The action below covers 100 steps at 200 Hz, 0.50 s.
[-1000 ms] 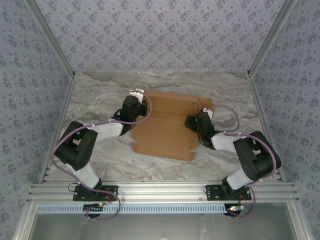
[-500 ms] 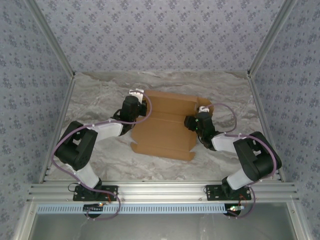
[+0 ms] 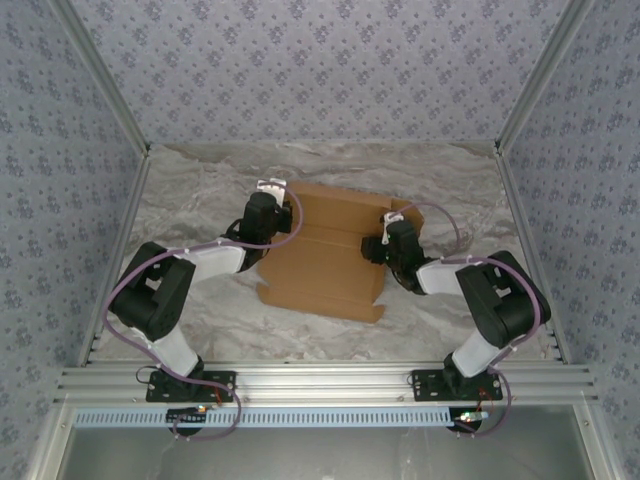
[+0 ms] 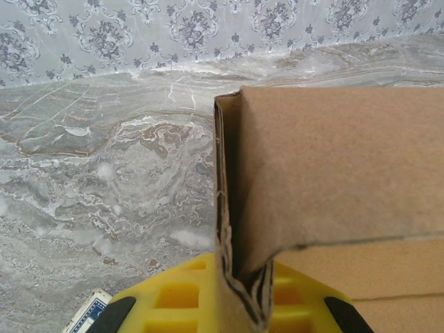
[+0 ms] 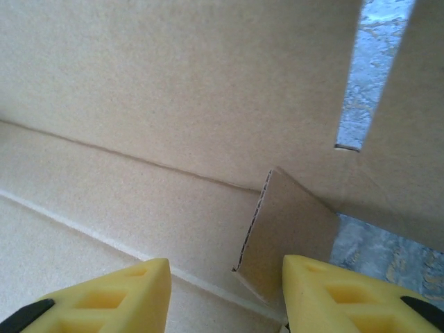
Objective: Fold the paper box
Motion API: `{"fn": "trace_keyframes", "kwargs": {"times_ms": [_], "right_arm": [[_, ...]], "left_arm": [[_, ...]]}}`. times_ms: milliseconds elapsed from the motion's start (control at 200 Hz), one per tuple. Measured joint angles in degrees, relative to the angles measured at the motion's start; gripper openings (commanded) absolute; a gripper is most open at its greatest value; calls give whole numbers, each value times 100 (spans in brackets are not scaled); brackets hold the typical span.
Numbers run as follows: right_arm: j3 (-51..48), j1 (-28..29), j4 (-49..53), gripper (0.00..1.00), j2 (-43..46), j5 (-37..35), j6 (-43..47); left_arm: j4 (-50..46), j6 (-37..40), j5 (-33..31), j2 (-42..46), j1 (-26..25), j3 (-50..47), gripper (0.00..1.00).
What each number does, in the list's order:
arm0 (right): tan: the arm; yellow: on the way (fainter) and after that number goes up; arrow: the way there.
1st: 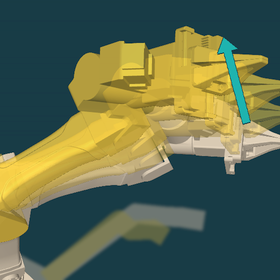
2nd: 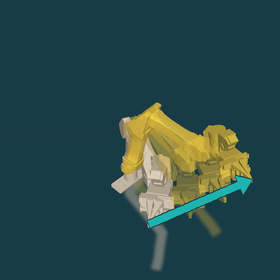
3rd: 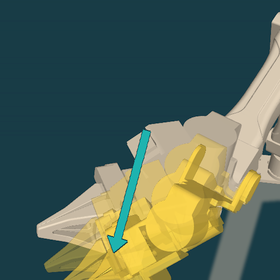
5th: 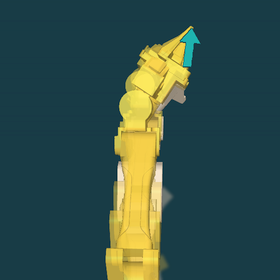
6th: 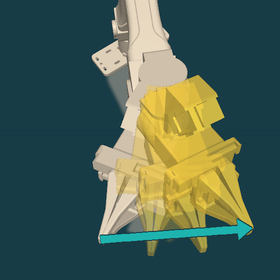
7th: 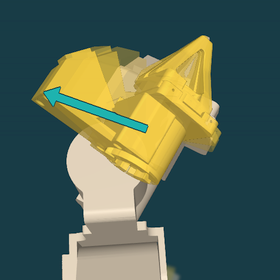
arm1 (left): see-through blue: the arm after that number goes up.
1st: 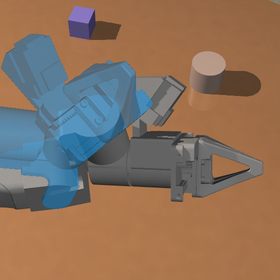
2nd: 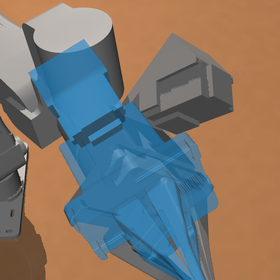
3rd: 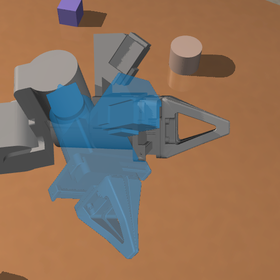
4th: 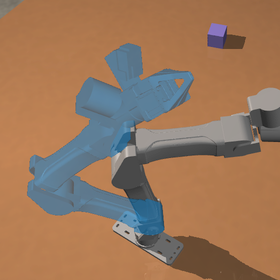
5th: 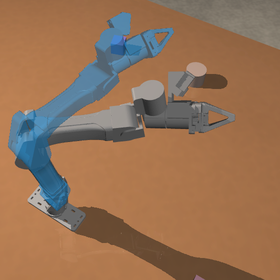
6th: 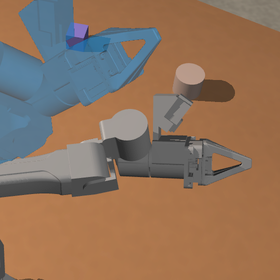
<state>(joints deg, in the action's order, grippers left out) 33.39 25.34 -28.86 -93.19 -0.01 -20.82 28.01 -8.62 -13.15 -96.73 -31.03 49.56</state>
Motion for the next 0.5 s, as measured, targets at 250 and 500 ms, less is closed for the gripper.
{"fn": "trace_keyframes", "kwargs": {"times_ms": [250,500], "right_arm": [[170,-20,46,49,-173,199,168],[170,-81,621,54,313,195,352]], "left_arm": [[2,0,-68,0,28,0,0],[-2,-4,-37,20,26,-26,0]]}}
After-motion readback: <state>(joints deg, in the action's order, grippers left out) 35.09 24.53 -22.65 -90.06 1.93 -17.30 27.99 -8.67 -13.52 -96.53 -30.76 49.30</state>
